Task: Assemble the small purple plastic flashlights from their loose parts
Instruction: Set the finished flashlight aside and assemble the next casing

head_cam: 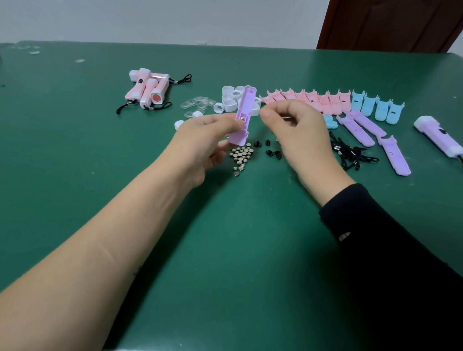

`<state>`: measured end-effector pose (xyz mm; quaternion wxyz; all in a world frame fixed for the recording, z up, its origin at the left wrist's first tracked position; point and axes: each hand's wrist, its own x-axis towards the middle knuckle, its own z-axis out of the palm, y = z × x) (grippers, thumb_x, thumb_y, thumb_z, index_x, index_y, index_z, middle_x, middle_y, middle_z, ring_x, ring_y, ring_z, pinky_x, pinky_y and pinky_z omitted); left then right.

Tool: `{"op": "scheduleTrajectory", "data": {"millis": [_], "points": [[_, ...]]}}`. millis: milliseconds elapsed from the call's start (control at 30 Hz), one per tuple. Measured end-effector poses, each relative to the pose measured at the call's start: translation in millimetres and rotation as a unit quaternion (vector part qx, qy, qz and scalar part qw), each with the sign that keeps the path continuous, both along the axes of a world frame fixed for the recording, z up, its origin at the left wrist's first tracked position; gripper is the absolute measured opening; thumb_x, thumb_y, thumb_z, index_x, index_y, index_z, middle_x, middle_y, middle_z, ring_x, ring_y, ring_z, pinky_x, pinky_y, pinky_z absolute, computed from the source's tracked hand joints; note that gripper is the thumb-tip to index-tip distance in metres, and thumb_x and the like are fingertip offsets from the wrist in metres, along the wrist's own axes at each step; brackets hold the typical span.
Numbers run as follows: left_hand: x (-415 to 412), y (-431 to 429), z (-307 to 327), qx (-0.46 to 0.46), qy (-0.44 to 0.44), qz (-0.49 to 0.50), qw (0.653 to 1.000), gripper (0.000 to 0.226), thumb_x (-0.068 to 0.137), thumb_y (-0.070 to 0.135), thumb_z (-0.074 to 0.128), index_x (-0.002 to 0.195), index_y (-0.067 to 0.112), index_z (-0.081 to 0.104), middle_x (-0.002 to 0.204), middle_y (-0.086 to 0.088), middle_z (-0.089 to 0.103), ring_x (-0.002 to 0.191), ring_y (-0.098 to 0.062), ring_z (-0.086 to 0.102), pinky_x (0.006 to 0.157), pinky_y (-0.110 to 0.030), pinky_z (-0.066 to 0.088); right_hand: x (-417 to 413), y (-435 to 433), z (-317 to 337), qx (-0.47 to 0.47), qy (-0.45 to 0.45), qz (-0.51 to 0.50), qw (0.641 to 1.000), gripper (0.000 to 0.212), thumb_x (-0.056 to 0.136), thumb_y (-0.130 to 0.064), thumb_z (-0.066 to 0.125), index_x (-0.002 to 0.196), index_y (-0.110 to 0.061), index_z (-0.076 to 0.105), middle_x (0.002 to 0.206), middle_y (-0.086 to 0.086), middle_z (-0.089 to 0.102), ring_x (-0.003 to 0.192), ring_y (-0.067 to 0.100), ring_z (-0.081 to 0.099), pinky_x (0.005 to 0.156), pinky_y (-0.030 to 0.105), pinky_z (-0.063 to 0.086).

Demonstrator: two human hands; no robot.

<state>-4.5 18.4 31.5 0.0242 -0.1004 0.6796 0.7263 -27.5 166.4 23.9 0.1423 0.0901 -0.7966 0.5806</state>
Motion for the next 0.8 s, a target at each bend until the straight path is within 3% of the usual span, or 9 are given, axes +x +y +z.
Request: {"op": "scheduleTrajectory", "data": {"millis": [167,333,467,633,800], "points": [[3.1,3.1,-0.2,-0.023,0.016,-0.012,1.0,0.006,0.087,0.019,0.069,0.089,0.023,0.074,0.074,0.006,0.072,0.059,-0.004,0.061,0.045,-0.013,0.035,4.5,-2.9,2.6,-0.007,0.018,0.018,1.0,0.009,0.091,-0.012,0.063,0.086,-0.018,0.066,0.084,-0.015,0.062,0.062,-0.015,0.049,0.065,0.003,0.036],[4.2,5.8,0.2,-0.032,0.018,-0.013,0.999,0.004,0.086,0.022,0.07,0.089,0.023,0.073,0.072,0.005,0.072,0.056,-0.003,0.06,0.044,-0.013,0.035,5.9,-3.8,0.9,0.049,0.058,-0.001,0.997,0.009,0.09,-0.015,0.065,0.084,-0.021,0.069,0.1,0.007,0.063,0.068,-0.001,0.045,0.067,0.006,0.036],[4.6,6.1,0.8,-0.032,0.022,-0.017,0.999,0.004,0.086,0.021,0.07,0.09,0.023,0.071,0.07,0.006,0.07,0.057,-0.003,0.06,0.045,-0.014,0.035,6.6,-7.2,-1.6,0.062,0.083,-0.01,0.995,0.011,0.088,-0.016,0.067,0.082,-0.025,0.069,0.094,0.0,0.054,0.068,0.01,0.045,0.067,0.008,0.038],[5.0,8.1,0.9,-0.032,0.024,-0.018,0.999,0.005,0.086,0.021,0.07,0.091,0.022,0.07,0.068,0.008,0.069,0.054,-0.002,0.059,0.045,-0.013,0.036,6.2,-8.7,-3.1,0.088,0.111,-0.039,0.989,0.007,0.086,-0.02,0.068,0.082,-0.023,0.071,0.085,-0.015,0.046,0.058,0.006,0.04,0.067,0.013,0.039],[5.3,8.3,1.9,-0.028,0.024,-0.014,0.999,0.006,0.087,0.021,0.069,0.093,0.021,0.07,0.07,0.006,0.069,0.055,-0.004,0.058,0.046,-0.013,0.037,8.9,-9.3,-3.4,0.116,0.137,-0.058,0.982,0.007,0.086,-0.021,0.066,0.08,-0.02,0.069,0.083,-0.018,0.043,0.056,0.003,0.041,0.069,0.021,0.042]]}}
